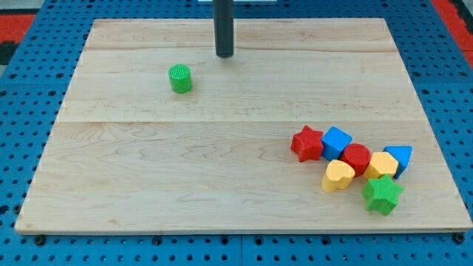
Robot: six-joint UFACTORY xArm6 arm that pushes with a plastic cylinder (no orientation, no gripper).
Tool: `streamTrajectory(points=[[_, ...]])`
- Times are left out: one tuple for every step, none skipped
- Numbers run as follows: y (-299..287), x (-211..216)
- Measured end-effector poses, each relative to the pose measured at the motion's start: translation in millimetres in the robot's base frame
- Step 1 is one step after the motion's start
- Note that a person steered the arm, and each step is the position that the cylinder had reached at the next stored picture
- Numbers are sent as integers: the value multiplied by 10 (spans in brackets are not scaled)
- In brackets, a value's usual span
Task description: Move the green circle above the red star
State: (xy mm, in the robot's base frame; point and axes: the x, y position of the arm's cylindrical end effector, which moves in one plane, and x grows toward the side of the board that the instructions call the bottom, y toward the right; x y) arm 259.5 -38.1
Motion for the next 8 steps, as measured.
streamTrajectory(points=[[-552,267],[-598,1059],[-334,1248],[-968,1247],[-1288,1321],[-1189,1367],[-1371,1669],[-973,1961]])
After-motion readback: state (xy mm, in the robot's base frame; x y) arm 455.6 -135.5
